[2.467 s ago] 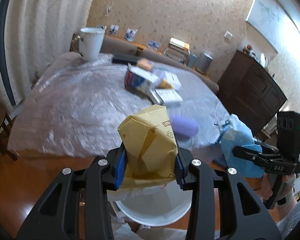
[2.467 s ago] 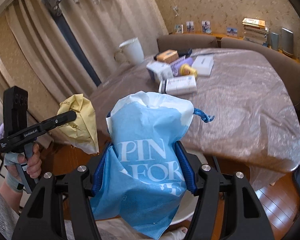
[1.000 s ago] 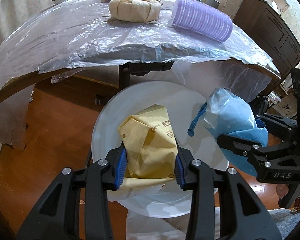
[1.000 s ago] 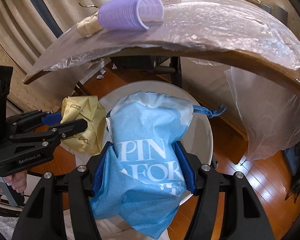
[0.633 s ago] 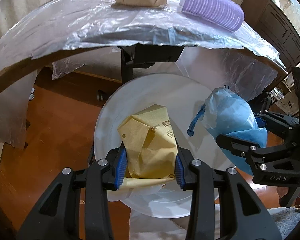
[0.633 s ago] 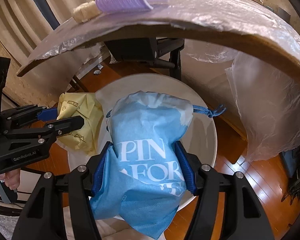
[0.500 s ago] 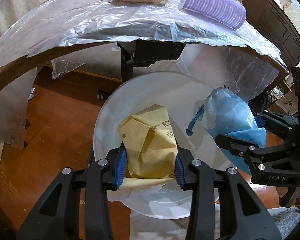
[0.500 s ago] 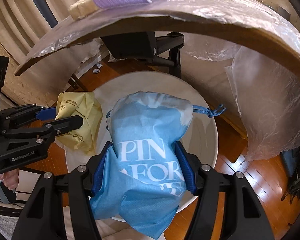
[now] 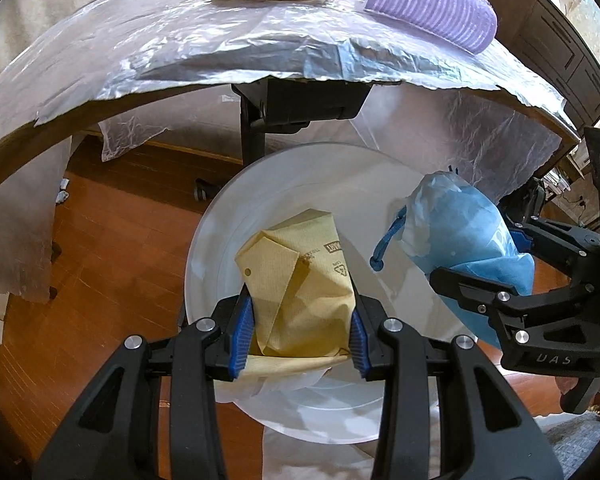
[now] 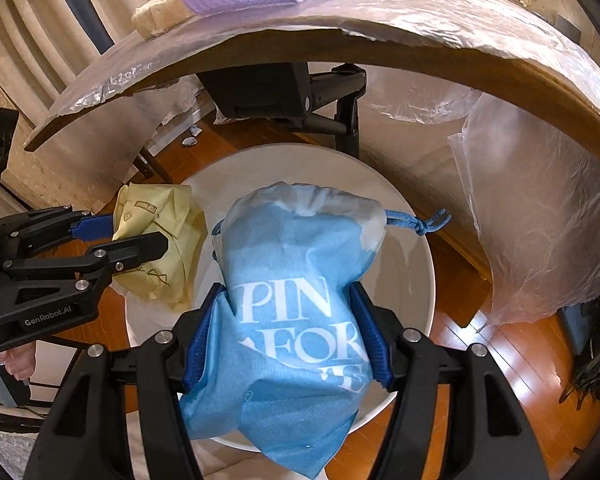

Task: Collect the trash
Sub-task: 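Open the left tool over the bin while the right tool releases the blue bag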

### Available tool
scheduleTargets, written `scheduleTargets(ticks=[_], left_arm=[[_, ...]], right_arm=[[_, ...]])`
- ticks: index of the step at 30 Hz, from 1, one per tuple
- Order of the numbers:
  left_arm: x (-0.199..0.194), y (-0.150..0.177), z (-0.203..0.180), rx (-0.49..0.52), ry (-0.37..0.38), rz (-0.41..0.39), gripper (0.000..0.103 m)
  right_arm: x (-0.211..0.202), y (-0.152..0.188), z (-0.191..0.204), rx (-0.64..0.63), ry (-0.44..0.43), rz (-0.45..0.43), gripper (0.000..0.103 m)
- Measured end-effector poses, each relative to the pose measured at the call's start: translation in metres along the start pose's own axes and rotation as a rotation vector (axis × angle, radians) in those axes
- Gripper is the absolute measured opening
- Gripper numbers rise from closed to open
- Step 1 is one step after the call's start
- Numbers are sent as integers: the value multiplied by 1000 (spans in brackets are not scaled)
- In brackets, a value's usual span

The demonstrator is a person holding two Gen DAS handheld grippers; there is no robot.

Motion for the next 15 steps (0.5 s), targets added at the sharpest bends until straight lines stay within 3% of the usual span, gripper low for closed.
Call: scheduleTargets(ticks=[15], left_arm=[[-4, -4, -1, -3, -4, -7, 41]], right_arm=[[-3, -4, -3, -5, 4, -16, 61]])
Point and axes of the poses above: each gripper's, at about its wrist camera, not at the fingertips, and x roughly the way its jaws point, z to its left, y to its underside, the point moved 8 cm from there along x, roughly the way its jaws point, and after that the axes turned 10 degrees about x, right-handed, at the moved point
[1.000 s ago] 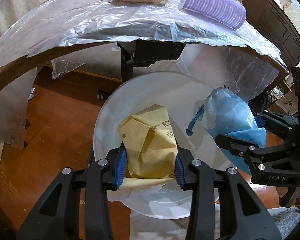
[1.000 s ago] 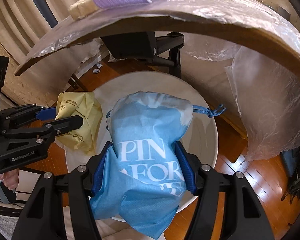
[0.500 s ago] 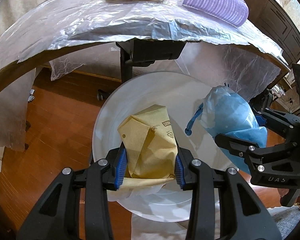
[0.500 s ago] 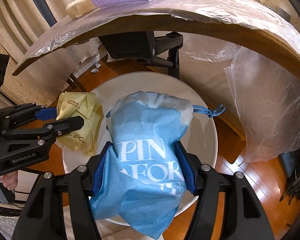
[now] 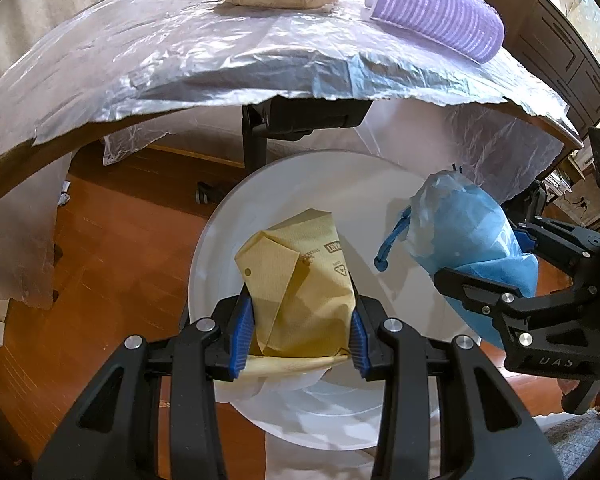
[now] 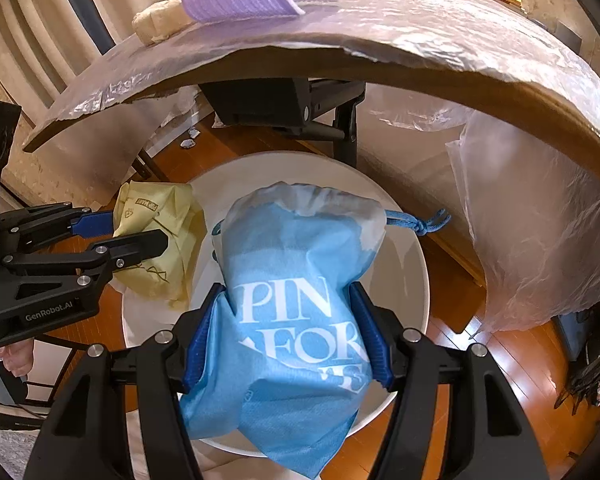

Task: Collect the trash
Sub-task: 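Open the left tool over the bin while the right tool releases the blue bag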

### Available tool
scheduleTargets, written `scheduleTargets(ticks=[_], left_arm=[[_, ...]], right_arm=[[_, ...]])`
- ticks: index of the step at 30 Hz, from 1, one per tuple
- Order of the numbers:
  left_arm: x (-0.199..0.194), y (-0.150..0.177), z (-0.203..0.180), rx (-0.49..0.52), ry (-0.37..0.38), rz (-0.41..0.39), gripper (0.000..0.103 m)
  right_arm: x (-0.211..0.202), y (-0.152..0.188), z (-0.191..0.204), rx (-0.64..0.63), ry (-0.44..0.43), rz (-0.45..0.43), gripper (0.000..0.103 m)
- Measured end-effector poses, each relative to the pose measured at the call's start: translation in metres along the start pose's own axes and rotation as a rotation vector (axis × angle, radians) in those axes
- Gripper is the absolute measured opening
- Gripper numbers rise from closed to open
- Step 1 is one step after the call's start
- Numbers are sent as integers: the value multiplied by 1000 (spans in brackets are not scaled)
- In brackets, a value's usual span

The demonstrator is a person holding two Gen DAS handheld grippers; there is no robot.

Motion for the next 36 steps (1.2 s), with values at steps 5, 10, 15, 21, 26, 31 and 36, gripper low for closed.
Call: scheduleTargets(ticks=[5, 10, 15, 21, 26, 31, 36], left_arm=[[2, 1, -1, 5, 2, 6, 41], [4, -1, -3, 20, 0, 15, 41], [6, -3, -2, 18, 3, 17, 41], [7, -4, -2, 23, 3, 19, 41], [7, -4, -3, 25, 4, 20, 41], [8, -3, -3, 28, 4, 23, 41], [9, -3, -3, 31, 8, 22, 42]], right_arm=[[0, 0, -2, 7, -5, 3, 61], [0, -1, -2, 8, -5, 5, 61], [-1, -2, -4, 11, -8, 8, 61], [-1, -3, -5, 12, -7, 8, 61], [-1, -3, -5, 12, -6, 9, 61], [0, -4, -6, 14, -3, 8, 61], [1, -4, -7, 1, 13, 2, 63]])
Point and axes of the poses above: each gripper's, at about its wrist camera, not at the fingertips, and x roughly the way its jaws point, z to its left, y to its underside, the point moved 8 cm from there along x, roughly the way its jaws point, and after that the axes turned 10 degrees about x, right-handed, at the moved point
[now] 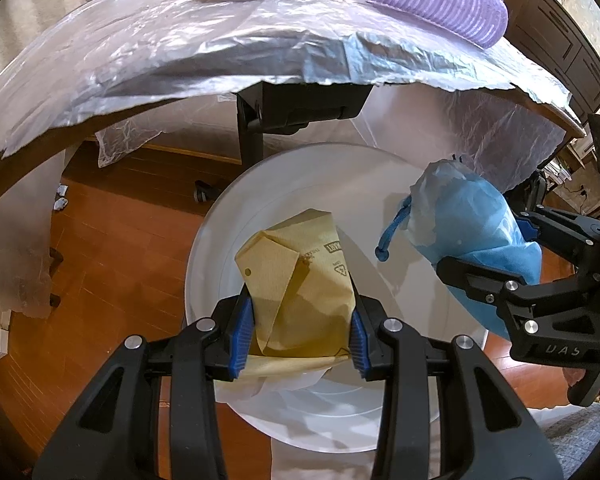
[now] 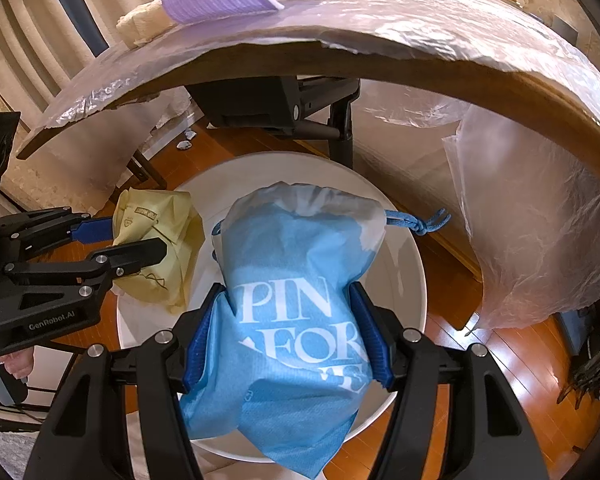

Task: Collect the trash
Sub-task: 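Open the left tool over the bin while the right tool releases the blue bag, then grasp the crumpled tissue with the left tool while the right tool grasps the purple roller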

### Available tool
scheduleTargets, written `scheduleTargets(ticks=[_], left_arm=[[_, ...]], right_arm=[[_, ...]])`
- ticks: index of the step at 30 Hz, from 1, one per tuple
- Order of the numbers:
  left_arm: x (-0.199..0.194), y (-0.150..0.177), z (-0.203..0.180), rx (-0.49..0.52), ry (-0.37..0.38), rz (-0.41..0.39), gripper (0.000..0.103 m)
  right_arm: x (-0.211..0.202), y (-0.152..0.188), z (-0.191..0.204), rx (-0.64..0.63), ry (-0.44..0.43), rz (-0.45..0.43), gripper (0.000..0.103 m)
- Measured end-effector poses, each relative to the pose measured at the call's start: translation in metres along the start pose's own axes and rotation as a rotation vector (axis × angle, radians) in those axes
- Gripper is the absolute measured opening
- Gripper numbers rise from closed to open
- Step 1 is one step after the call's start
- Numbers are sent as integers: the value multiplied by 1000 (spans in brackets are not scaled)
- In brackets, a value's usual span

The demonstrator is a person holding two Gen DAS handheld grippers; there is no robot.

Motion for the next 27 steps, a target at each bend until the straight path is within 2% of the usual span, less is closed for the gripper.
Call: scheduleTargets(ticks=[1, 2, 3, 4, 6, 9, 12, 13, 15, 17, 18, 20, 21, 23, 24, 25, 27], left_arm=[[-1, -1, 0, 7, -15, -7, 48], [-1, -2, 2, 13, -40, -12, 67], [-3, -3, 5, 18, -80, -24, 75], [-6, -4, 5, 18, -81, -39, 78], [-10, -4, 4, 6, -45, -48, 78], [-22, -3, 7, -16, -34, -67, 78], [-48, -3, 6, -18, -2, -118, 78], [-64, -4, 5, -16, 5, -155, 78], [-94, -12, 8, -18, -7, -233, 86], [-128, -25, 12, -19, -34, -350, 102], [-145, -33, 15, -19, -48, -420, 102], [-163, -48, 19, -29, -60, -488, 102], [-166, -55, 23, -40, -64, -487, 102], [-163, -69, 35, -100, -83, -471, 102], [-160, -72, 39, -134, -88, -465, 102], [-155, -76, 47, -183, -85, -445, 102], [-148, -80, 53, -216, -49, -432, 102]], right_arm=[[-1, 0, 0, -12, 14, -9, 73], [-3, -1, 1, -24, 35, -28, 80], [-8, -2, 0, -40, 54, -62, 90], [-13, -2, 1, -55, 60, -79, 93], [-19, -2, -1, -70, 64, -83, 93], [-40, -3, -3, -74, 51, -115, 93], [-73, -10, -3, -79, 28, -182, 93], [-87, -14, -3, -82, 25, -217, 94], [-114, -24, -2, -89, 36, -297, 97], [-141, -37, 1, -100, 30, -394, 99], [-155, -46, 4, -105, 19, -446, 99], [-174, -62, 8, -103, 7, -524, 99], [-184, -74, 9, -89, 13, -579, 99], [-189, -86, 10, -66, 54, -620, 99], [-189, -94, 10, -59, 100, -628, 99], [-186, -99, 12, -68, 116, -626, 99], [-177, -107, 17, -91, 119, -607, 99]])
Point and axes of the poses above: each gripper's, at about its wrist camera, not at the fingertips, and x roughly the way its jaws point, z to its left, y to its underside, the point moved 8 cm from there along x, roughly the way its jaws point, and after that the axes turned 10 degrees about x, right-handed, at the moved point
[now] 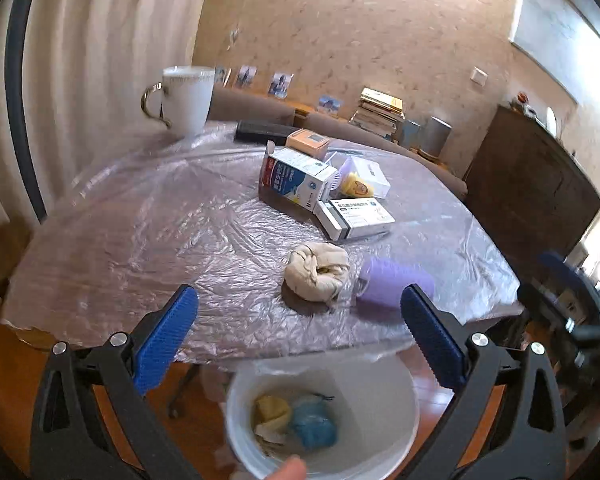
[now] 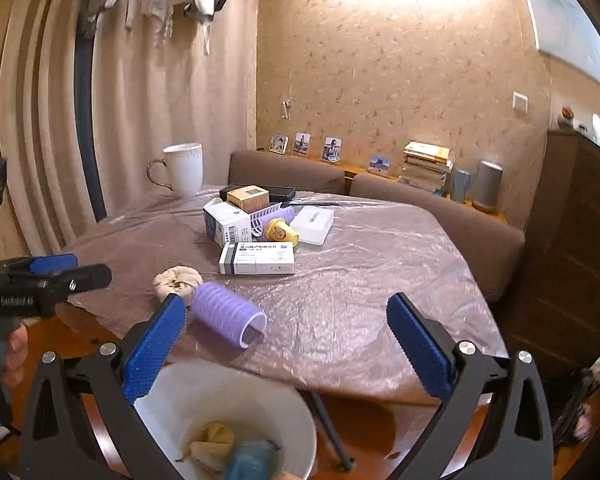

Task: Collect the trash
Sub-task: 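Grasp the crumpled tissue with the left tool while the right tool grasps the purple roller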

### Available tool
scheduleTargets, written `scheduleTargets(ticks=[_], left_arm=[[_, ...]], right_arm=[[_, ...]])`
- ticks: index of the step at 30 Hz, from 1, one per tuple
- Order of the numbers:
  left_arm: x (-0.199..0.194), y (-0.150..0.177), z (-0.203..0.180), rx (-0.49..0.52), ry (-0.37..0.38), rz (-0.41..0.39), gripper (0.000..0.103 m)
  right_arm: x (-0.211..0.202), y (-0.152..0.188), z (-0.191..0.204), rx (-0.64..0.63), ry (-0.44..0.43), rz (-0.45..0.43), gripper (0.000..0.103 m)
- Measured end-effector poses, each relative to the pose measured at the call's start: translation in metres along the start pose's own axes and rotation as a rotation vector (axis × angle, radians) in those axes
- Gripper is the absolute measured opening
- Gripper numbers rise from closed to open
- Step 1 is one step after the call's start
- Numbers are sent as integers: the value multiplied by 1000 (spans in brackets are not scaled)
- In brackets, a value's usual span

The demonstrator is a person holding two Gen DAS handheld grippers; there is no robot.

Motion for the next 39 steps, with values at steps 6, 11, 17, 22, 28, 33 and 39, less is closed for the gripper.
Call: scheduleTargets(ticks=[6, 11, 17, 22, 28, 33, 39], left_arm=[[28, 5, 11, -28, 23, 106, 102], [43, 8, 12, 1, 38, 147, 102], [59, 7, 9, 59, 62, 174, 102], [72, 8, 1, 129, 77, 199, 102], [87, 8, -8, 230, 62, 216, 93], [96, 10, -11, 297, 49, 227, 81], [99, 6, -11, 327, 62, 219, 75]], right_arm=[[26, 13, 13, -13, -45, 100, 99], [39, 22, 21, 5, -68, 148, 99], [59, 28, 28, 6, -94, 187, 99], [76, 36, 28, -6, -100, 224, 97], [89, 45, 31, -54, -81, 254, 87], [96, 46, 34, -55, -108, 261, 87], [106, 45, 38, -98, -102, 271, 79]])
Point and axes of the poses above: each gripper's, at about its wrist camera, not at the fingertips, and x roughly the way its jaws point, z to its left, y to its underside, the point moved 8 cm from there along x, roughly the way its jaws point, and after that the axes turned 10 degrees about x, right-handed, at the moved point
